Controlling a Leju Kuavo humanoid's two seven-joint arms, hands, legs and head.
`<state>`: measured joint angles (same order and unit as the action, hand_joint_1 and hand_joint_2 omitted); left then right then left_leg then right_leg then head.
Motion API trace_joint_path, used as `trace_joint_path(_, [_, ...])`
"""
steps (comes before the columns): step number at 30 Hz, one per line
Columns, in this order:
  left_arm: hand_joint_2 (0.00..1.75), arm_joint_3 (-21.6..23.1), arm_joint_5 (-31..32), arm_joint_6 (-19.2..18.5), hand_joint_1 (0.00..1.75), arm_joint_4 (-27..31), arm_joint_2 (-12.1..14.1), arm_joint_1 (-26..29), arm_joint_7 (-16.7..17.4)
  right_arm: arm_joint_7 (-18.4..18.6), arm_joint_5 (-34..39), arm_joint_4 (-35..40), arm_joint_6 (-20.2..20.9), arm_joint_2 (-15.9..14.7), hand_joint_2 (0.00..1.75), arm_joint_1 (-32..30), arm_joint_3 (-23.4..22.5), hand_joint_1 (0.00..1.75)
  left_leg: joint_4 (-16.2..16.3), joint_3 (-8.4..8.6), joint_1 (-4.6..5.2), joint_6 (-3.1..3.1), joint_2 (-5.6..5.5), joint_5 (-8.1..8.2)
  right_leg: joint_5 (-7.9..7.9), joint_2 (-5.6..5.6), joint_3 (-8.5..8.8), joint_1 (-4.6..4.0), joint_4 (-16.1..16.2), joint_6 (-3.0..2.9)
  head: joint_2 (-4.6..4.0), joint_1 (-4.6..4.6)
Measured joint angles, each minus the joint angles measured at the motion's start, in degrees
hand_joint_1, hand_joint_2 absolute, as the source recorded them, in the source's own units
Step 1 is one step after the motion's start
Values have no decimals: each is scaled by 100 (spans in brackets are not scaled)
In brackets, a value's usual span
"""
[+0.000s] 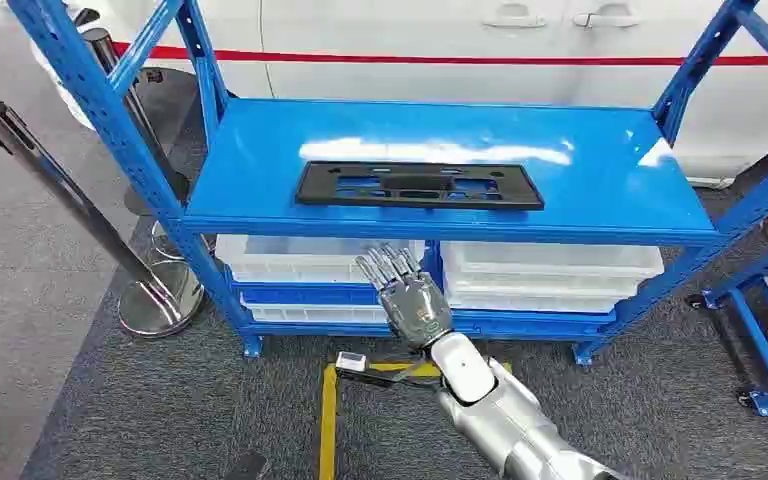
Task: Take the parts from the cabinet and place them on the table.
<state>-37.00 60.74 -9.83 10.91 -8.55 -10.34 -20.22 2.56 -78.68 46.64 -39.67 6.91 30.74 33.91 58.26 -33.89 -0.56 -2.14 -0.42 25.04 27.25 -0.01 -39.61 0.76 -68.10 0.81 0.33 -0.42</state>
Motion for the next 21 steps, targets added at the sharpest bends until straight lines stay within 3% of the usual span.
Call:
trace_joint_path(1, [0, 9, -4, 7, 0, 0, 0, -2, 0, -7, -9, 64, -9, 2, 175, 3, -73, 0, 27, 1, 0, 11, -1, 25, -230, 0, 243, -1, 489, -22, 0, 0])
trace_joint_path(2, [0, 20, -7, 11, 0, 0, -2, -2, -2, -7, -11, 127, -24, 0, 175, 3, -149, 0, 44, -8, 4, 36, -1, 46, -208, 2, 375, -10, 785, -48, 0, 0])
trace_joint_path(3, [0, 24, -11, 15, 0, 0, -2, -9, -2, -7, -15, 179, -26, 11, 175, -5, -210, 0, 80, -25, 40, 69, -2, 66, -204, 2, 388, -47, 843, -53, 0, -4])
trace_joint_path(6, [0, 26, -11, 20, 0, 2, 0, -4, -2, -9, -37, 276, -28, 11, 175, -59, -318, 0, 35, -8, 26, 157, 0, 53, -208, 26, 380, -58, 839, -120, 0, 0])
trace_joint_path(7, [0, 26, -11, 22, 0, 9, 0, -5, -2, -9, -48, 311, -28, 18, 175, -61, -337, 0, 58, -23, 22, 190, 7, 90, -241, 19, 413, -13, 894, -174, 0, -2])
trace_joint_path(8, [0, 26, -11, 22, 0, 11, 0, -5, -4, -9, -50, 335, -28, 29, 175, -60, -361, 0, 182, -54, 8, 221, 10, 186, -245, 17, 432, -9, 914, -190, 0, -2])
trace_joint_path(9, [0, 26, -11, 22, 0, 11, 0, -8, -4, -9, -50, 350, -31, 48, 175, -60, -379, 0, 473, -179, 4, 245, 10, 374, -241, 11, 434, -5, 916, -225, 0, -5])
trace_joint_path(11, [0, 26, -11, 22, 0, 11, 0, 0, -2, -44, -81, 352, -28, 55, 175, -89, -401, 0, 1408, -627, -11, 292, 11, 791, -234, 2, 435, -14, 914, -241, 0, -2])
trace_joint_path(12, [0, 28, -11, 24, 0, 11, -2, 11, -2, -94, -107, 370, -28, 57, 175, -126, -447, 0, 1672, -761, -13, 305, 11, 854, -230, 0, 435, -16, 912, -245, 0, -4])
trace_joint_path(13, [0, 28, -13, 26, 0, 11, -2, 24, -2, -170, -131, 420, -31, 66, 175, -177, -516, 0, 1717, -792, -16, 313, 11, 788, -227, 0, 440, -16, 910, -248, 0, -2])
trace_joint_path(14, [0, 31, -17, 31, 0, 11, -2, 28, 0, -277, -162, 485, -31, 87, 175, -229, -599, 0, 1507, -700, -17, 311, 11, 612, -222, 5, 443, -16, 904, -243, 0, -4])
trace_joint_path(16, [0, 37, -20, 35, 0, 11, 0, 18, 2, -431, -184, 672, -33, 149, 175, -326, -797, 0, 625, -278, -16, 271, 12, 128, -208, 17, 457, -15, 887, -225, 0, -4])
trace_joint_path(17, [0, 42, -20, 37, 0, 11, 2, 13, 2, -464, -184, 748, -33, 188, 175, -352, -888, 0, 171, -70, -11, 225, 14, -13, -197, 18, 461, -16, 884, -208, 0, -2])
trace_joint_path(18, [0, 50, -22, 37, 0, 11, 4, -1, 2, -496, -184, 792, -33, 201, 175, -361, -958, 0, 65, -5, 14, 202, 12, 68, -187, 17, 449, -56, 866, -182, 0, -4])
trace_joint_path(21, [0, 90, -26, 37, 0, 13, 7, 10, 2, -525, -247, 910, -37, 234, 175, -440, -1159, 0, 40, -12, 44, 136, -7, 51, -212, 8, 453, -36, 894, -91, 0, -2])
